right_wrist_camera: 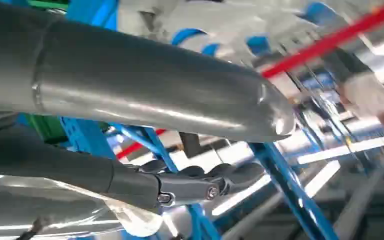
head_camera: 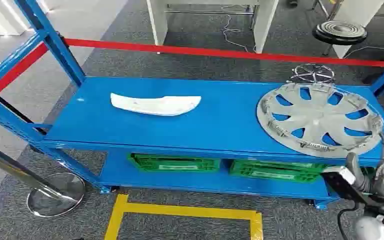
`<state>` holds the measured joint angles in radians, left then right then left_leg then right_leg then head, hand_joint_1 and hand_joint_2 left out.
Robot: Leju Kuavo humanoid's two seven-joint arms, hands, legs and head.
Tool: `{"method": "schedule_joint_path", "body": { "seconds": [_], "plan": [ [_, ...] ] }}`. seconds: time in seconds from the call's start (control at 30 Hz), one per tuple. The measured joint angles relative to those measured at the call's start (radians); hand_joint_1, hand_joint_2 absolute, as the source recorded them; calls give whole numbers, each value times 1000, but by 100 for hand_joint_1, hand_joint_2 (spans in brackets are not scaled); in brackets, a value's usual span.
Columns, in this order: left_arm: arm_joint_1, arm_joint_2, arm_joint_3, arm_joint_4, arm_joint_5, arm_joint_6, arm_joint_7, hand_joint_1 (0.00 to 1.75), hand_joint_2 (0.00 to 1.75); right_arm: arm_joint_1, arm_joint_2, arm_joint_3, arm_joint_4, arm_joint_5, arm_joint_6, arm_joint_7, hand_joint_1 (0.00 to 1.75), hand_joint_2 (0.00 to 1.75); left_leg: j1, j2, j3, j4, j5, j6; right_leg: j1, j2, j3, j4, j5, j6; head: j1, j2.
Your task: Take the parts from the cabinet and place them on the table.
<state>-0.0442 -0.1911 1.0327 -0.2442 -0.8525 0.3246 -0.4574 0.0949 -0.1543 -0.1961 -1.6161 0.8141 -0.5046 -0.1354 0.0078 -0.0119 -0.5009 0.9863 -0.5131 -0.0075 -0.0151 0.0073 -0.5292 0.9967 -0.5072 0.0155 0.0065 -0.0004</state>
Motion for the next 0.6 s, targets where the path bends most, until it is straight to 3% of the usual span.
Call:
{"method": "schedule_joint_path", "body": {
  "seconds": [0.27,0.6],
  "plan": [
    [-5,1,-5,5,-38,-16,5,0,0,-95,-80,21,136,53,48,3,0,0,0,0,0,0,0,0,0,-1,0,0,0,0,0,0],
    [-8,2,-16,7,-57,-17,8,0,0,-143,-94,91,209,111,72,-2,0,0,0,0,-1,0,0,0,0,-1,0,0,0,0,0,0]
  ]
}}
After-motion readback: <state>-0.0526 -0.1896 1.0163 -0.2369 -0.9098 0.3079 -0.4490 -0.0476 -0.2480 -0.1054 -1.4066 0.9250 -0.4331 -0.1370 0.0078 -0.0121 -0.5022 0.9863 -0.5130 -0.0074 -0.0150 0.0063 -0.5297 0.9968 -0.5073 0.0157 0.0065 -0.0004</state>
